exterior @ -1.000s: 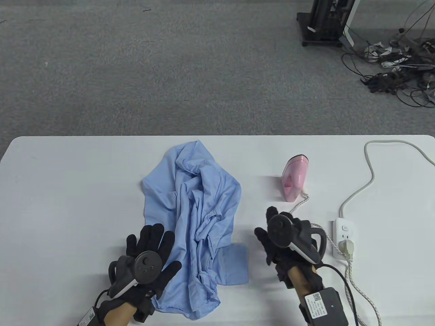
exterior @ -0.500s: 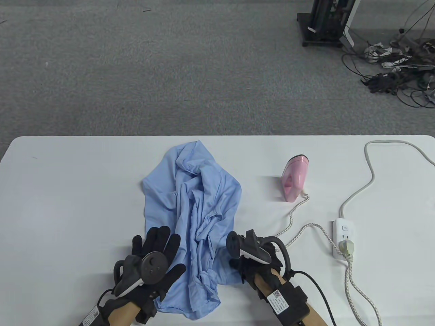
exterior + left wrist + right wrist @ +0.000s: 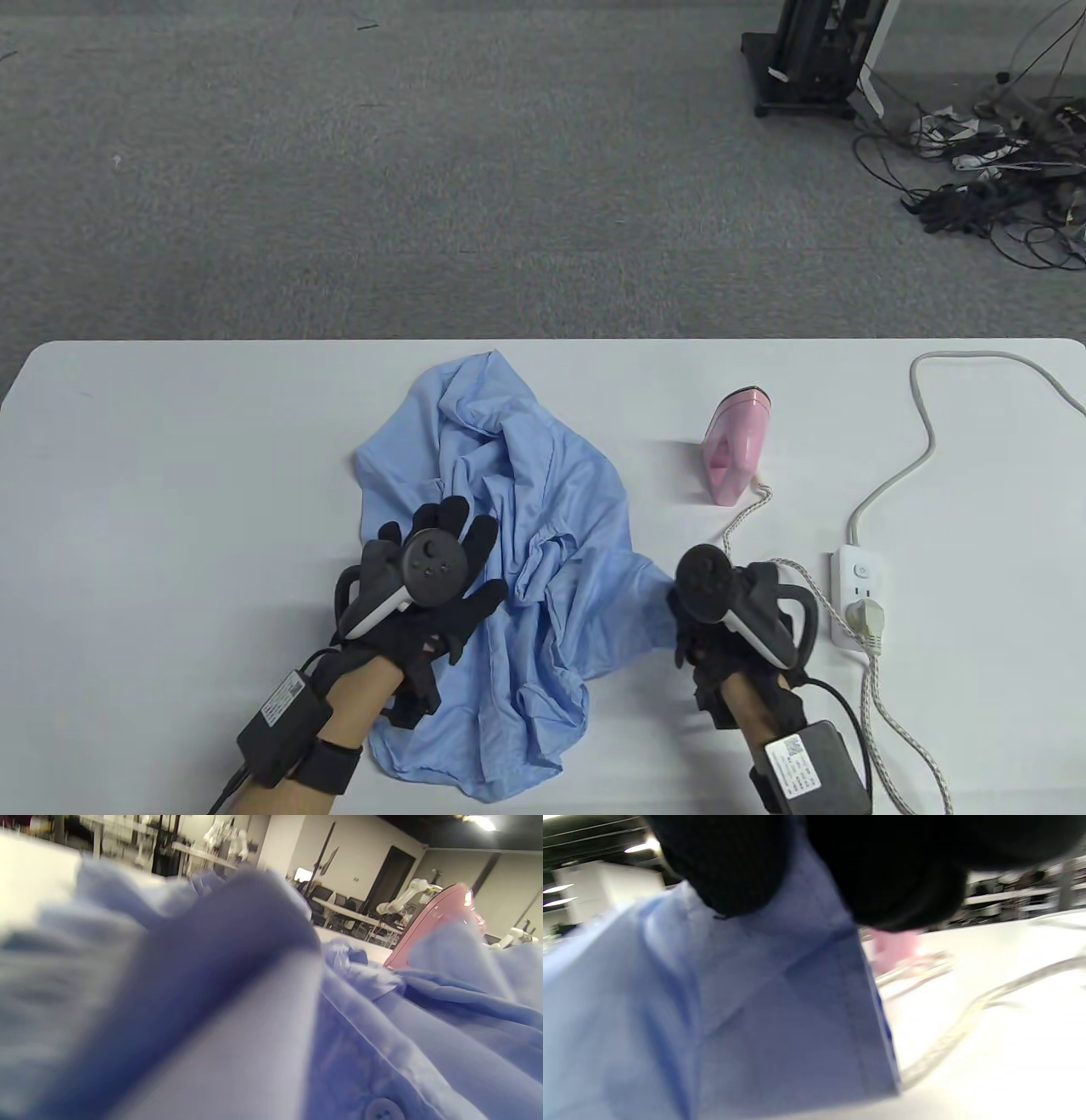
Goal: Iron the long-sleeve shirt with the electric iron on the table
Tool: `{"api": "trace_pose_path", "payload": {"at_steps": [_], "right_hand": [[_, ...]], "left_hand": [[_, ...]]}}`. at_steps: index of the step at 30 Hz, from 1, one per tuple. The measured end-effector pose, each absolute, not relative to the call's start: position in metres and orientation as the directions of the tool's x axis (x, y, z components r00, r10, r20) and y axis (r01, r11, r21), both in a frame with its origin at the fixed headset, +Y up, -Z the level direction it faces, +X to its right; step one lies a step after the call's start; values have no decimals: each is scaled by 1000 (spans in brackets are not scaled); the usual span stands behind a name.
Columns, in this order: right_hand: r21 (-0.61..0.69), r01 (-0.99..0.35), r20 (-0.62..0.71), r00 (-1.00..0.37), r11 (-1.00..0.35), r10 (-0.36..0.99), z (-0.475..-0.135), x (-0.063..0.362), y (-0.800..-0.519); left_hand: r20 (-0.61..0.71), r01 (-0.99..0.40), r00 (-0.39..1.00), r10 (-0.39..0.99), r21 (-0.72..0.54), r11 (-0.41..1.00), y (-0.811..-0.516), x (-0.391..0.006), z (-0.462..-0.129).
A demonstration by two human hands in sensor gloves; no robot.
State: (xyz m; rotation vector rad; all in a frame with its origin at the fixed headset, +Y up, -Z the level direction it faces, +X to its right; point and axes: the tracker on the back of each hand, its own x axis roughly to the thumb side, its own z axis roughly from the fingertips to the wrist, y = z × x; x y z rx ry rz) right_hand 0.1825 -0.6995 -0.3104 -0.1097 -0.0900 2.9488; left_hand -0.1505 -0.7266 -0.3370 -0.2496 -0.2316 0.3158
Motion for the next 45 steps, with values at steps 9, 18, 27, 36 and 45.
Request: {"api": "trace_pose_path", "payload": {"at_steps": [9, 18, 27, 36, 45], "right_hand": [[-137, -303, -207, -922, -943, 326, -311, 238, -697], [-78, -330, -153, -928, -941, 339, -312, 219, -706], [60, -364, -13, -931, -929, 364, -308, 166, -714], [-47, -268, -186, -944, -962, 272, -321, 181, -700], [277, -306, 34, -944, -911, 328, -329, 91, -741]], "left_hand": [[135, -112, 973, 189, -441, 891, -779, -124, -383], [-105, -103, 993, 61, -457, 884, -763, -229, -349], [-541, -314, 839, 58, -396, 863, -744, -376, -291], [-390, -512, 810, 438, -106, 853, -720, -370, -280], [-355, -244, 924, 139, -271, 931, -755, -342, -301]]}}
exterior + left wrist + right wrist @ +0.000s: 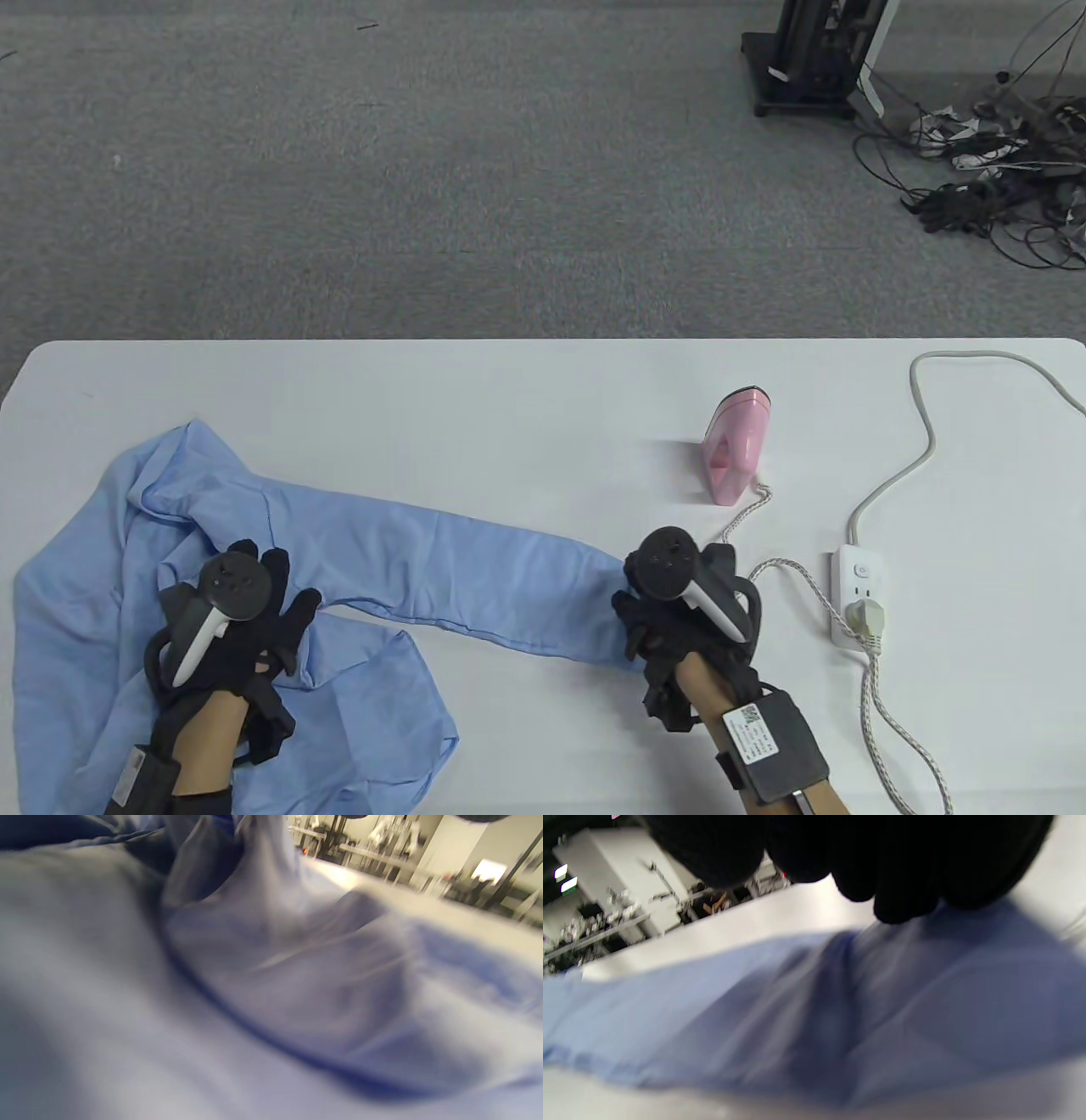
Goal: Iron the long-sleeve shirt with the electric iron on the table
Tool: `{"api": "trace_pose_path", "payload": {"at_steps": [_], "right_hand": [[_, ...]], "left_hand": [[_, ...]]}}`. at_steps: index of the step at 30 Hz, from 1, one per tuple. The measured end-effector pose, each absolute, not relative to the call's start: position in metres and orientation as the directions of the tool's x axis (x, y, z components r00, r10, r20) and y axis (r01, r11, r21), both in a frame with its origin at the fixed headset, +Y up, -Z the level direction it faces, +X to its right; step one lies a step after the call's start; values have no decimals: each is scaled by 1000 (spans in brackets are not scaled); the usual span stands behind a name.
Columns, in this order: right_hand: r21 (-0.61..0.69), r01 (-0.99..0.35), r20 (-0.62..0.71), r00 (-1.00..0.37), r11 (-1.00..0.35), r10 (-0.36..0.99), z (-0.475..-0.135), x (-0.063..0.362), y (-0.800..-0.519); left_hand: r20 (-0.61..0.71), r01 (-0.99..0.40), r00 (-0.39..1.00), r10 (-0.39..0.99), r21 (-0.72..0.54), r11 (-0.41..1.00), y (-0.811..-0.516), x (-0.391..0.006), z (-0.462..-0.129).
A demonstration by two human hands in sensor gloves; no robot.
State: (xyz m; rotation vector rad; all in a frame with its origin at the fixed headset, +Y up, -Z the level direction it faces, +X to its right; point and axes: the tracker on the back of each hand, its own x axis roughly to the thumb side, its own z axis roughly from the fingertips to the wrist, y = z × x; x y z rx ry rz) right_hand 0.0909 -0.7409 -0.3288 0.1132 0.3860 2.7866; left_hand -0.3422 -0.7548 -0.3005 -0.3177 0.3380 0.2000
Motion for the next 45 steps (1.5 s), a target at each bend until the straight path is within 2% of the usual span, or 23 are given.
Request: {"api": "trace_pose_path", "payload": {"at_steps": [3, 5, 6, 8, 9, 11, 13, 15, 16, 18, 20, 23, 24, 26, 31, 34, 42, 45], "right_hand": [[339, -232, 77, -959, -912, 273, -328, 55, -750], [353, -206, 80, -965, -913, 249, -328, 39, -754], [303, -193, 66, -973, -933, 222, -329, 31, -755], [222, -133, 52, -988, -966, 148, -334, 27, -757], [220, -95, 48, -993, -971, 109, -337, 26, -761], [315, -45, 28, -998, -948, 56, -342, 30, -772], [315, 27, 37, -999, -949, -16, -342, 37, -776], [304, 71, 40, -997, -950, -62, -341, 52, -779], [348, 76, 21, -997, -935, -73, -341, 65, -780], [350, 56, -5, -998, -935, -62, -340, 86, -780], [355, 44, -25, -998, -934, -57, -340, 108, -780], [391, 23, -54, -997, -920, -48, -339, 141, -781], [402, 10, -61, -997, -916, -38, -340, 153, -782], [416, -1, -83, -996, -909, -37, -339, 173, -782], [495, -30, -132, -990, -868, -41, -340, 218, -782], [501, -29, -152, -987, -865, -55, -340, 233, -782], [499, -43, -174, -983, -866, -51, -343, 238, -782], [494, -45, -188, -981, -868, -55, -344, 237, -782]], "left_hand": [[-455, -197, 890, 17, -351, 916, -770, -360, -301], [-529, -262, 848, 29, -372, 890, -777, -375, -298], [-542, -288, 840, 41, -379, 880, -779, -382, -297], [-541, -305, 839, 61, -375, 875, -780, -388, -295], [-540, -303, 840, 58, -377, 875, -780, -389, -294], [-537, -304, 842, 60, -380, 874, -779, -388, -294], [-521, -303, 850, 78, -362, 881, -776, -385, -295], [-485, -308, 862, 149, -266, 913, -765, -380, -293], [-457, -301, 867, 198, -166, 939, -754, -375, -291], [-400, -287, 879, 261, -5, 958, -737, -363, -287], [-343, -278, 898, 277, 45, 959, -730, -348, -287], [-279, -265, 934, 222, -126, 956, -741, -325, -297], [-256, -265, 946, 199, -253, 931, -752, -318, -304], [-217, -277, 955, 204, -398, 875, -770, -312, -310], [-202, -196, 972, 116, -441, 876, -791, -309, -315], [-191, -153, 980, 60, -526, 836, -799, -305, -312], [-197, -32, 974, -115, -618, 785, -787, -293, -300], [-199, -13, 970, -137, -611, 792, -779, -288, -296]]}}
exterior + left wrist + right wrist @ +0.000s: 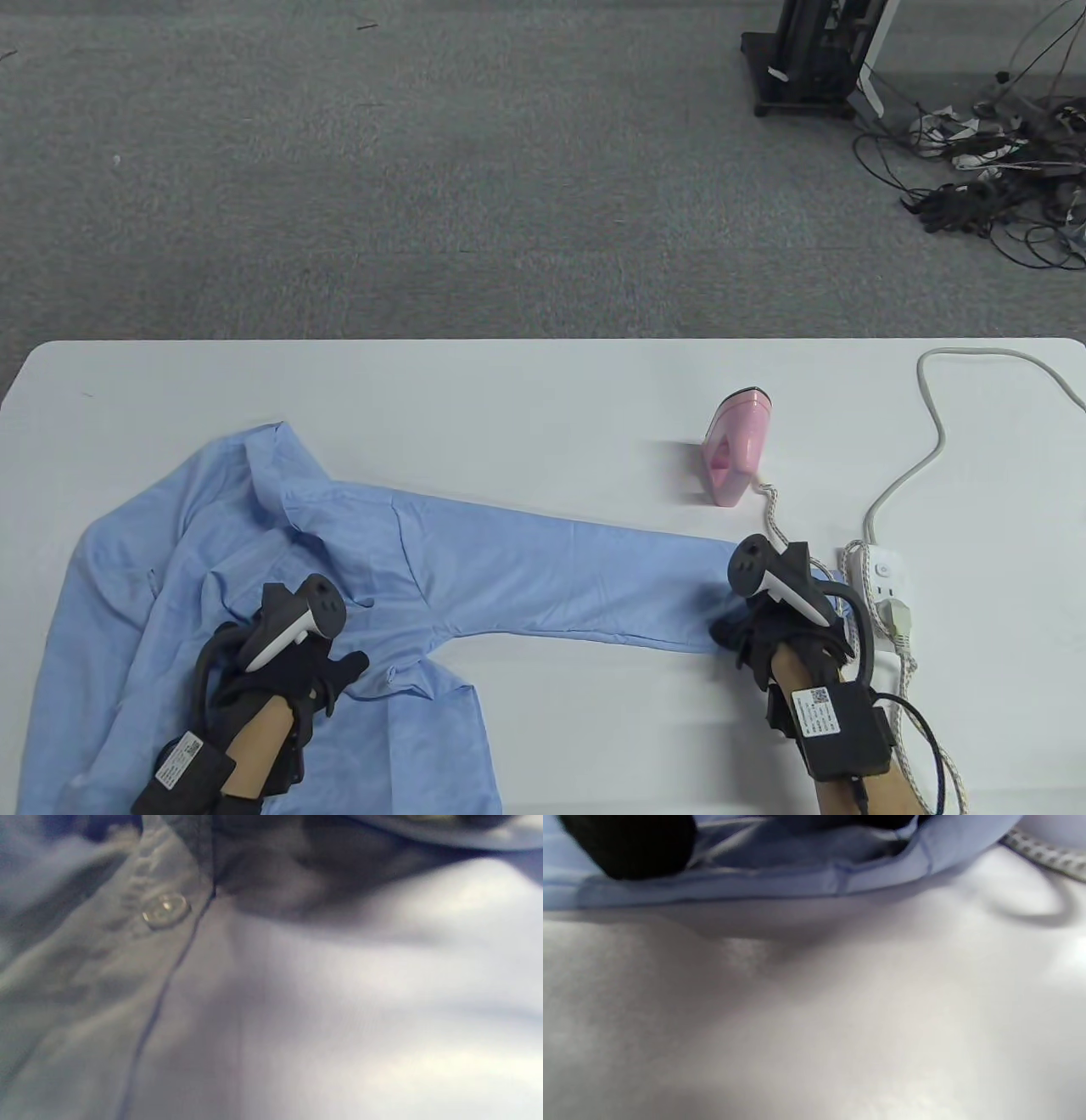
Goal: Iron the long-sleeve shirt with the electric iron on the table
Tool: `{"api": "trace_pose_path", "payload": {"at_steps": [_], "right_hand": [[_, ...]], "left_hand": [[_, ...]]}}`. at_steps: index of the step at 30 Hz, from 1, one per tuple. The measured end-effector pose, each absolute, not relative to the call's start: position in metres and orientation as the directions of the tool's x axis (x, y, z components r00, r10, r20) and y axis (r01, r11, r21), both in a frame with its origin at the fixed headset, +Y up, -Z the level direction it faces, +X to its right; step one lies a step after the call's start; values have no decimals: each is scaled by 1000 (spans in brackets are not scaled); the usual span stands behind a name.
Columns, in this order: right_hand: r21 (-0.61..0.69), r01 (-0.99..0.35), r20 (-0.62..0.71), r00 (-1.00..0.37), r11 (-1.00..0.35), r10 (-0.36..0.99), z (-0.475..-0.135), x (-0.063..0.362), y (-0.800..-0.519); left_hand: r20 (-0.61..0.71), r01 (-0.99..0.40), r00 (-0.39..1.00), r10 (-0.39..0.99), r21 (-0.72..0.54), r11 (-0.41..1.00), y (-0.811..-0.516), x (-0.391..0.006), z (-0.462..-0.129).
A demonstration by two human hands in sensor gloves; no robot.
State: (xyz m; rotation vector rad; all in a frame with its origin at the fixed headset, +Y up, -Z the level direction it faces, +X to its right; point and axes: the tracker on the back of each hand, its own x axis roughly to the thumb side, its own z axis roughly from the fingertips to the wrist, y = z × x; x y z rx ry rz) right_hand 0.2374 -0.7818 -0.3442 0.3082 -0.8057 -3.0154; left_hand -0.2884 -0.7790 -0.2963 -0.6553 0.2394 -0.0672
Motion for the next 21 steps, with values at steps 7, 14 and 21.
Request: {"api": "trace_pose_path", "payload": {"at_steps": [7, 14, 21], "right_hand": [[367, -95, -231, -973, -925, 8, -350, 230, -754], [42, -424, -366, -849, -905, 381, -368, 231, -699], [-202, -593, -514, -613, -779, 600, -409, 246, -717]], "left_hand": [[-257, -138, 966, 2, -513, 847, -759, -292, -289], [-156, -219, 972, 175, -338, 915, -753, -287, -293], [-94, -133, 990, 102, -441, 887, -778, -285, -301]]}}
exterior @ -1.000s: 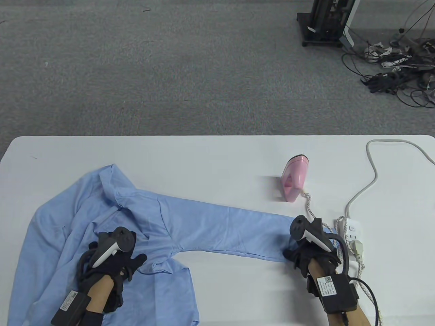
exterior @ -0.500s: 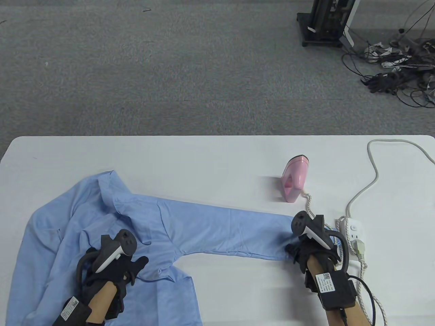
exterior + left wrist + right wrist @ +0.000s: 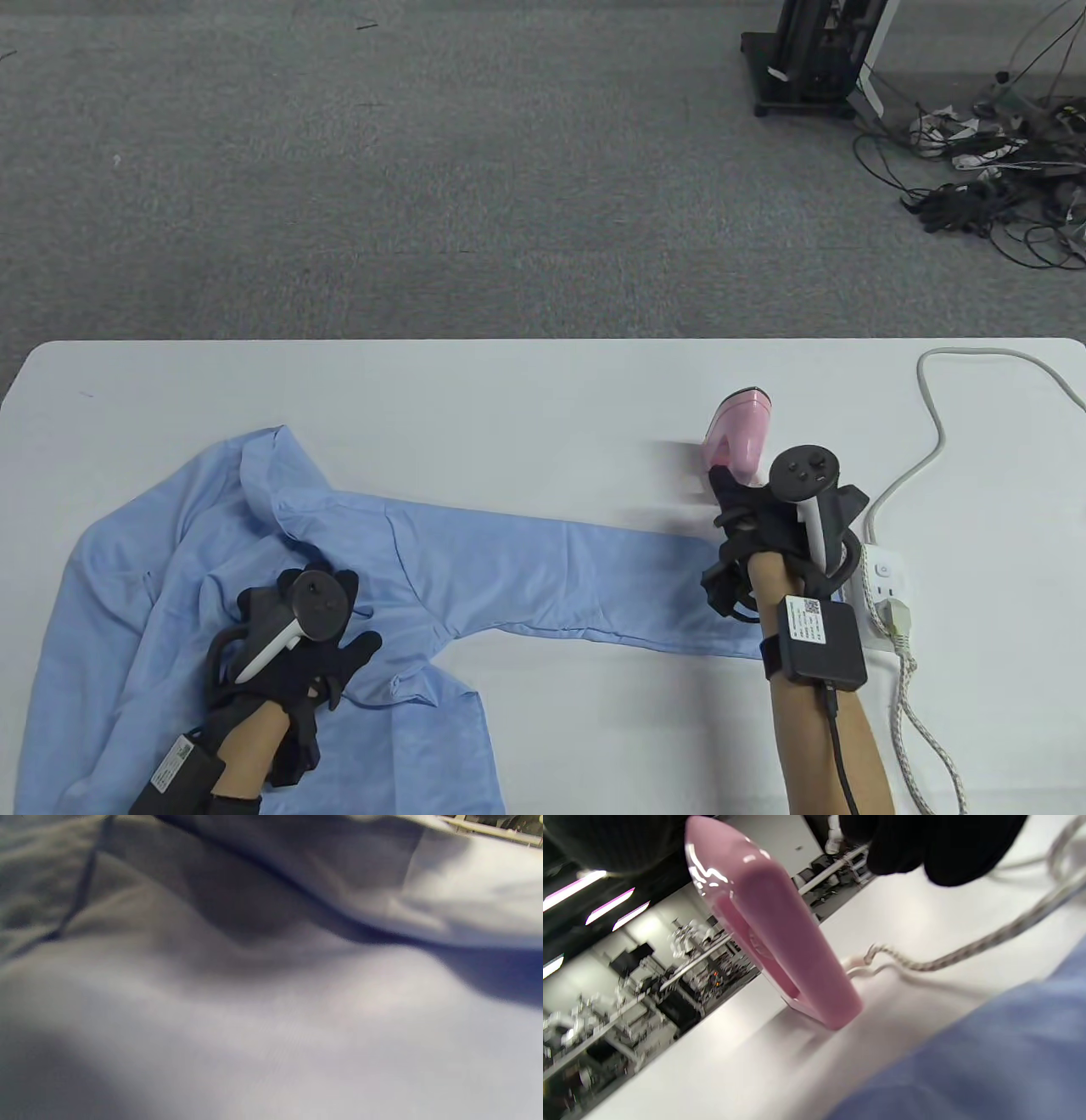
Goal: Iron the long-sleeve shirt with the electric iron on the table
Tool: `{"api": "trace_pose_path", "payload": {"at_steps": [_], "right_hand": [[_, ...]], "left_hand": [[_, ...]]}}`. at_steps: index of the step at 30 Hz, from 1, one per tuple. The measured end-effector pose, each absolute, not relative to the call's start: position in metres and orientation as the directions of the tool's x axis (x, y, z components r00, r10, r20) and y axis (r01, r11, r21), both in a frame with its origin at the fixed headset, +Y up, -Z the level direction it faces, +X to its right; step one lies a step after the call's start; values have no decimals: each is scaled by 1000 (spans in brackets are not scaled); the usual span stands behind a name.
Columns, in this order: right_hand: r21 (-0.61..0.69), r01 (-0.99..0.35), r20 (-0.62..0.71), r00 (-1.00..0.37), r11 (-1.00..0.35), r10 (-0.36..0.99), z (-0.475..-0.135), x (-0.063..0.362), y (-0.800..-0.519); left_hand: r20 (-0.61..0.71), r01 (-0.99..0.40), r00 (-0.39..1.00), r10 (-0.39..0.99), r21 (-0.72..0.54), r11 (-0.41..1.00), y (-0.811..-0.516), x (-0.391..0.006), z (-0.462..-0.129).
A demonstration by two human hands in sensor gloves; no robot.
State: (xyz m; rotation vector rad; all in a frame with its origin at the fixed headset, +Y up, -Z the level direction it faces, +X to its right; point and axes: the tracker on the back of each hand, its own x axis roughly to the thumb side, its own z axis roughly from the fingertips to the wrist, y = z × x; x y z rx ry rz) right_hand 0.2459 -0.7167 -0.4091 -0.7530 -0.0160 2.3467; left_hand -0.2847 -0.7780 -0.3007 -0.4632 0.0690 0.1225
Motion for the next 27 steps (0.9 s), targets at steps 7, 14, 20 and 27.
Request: {"api": "trace_pose_path", "payload": {"at_steps": [7, 14, 20, 27], "right_hand": [[-243, -700, -485, -512, -672, 709, -433, 259, -744], [-256, -713, -452, -508, -652, 733, -443, 260, -752], [-292, -705, -427, -508, -646, 748, -447, 259, -760], [-213, -816, -411, -425, -538, 807, -452, 261, -759]], "left_hand": [[-70, -55, 997, 19, -550, 833, -798, -282, -302], [-71, -54, 997, 16, -569, 821, -802, -281, -302], [-77, -53, 997, 10, -584, 810, -801, -281, -302], [-81, -59, 997, 13, -593, 803, -801, -281, -303]]}}
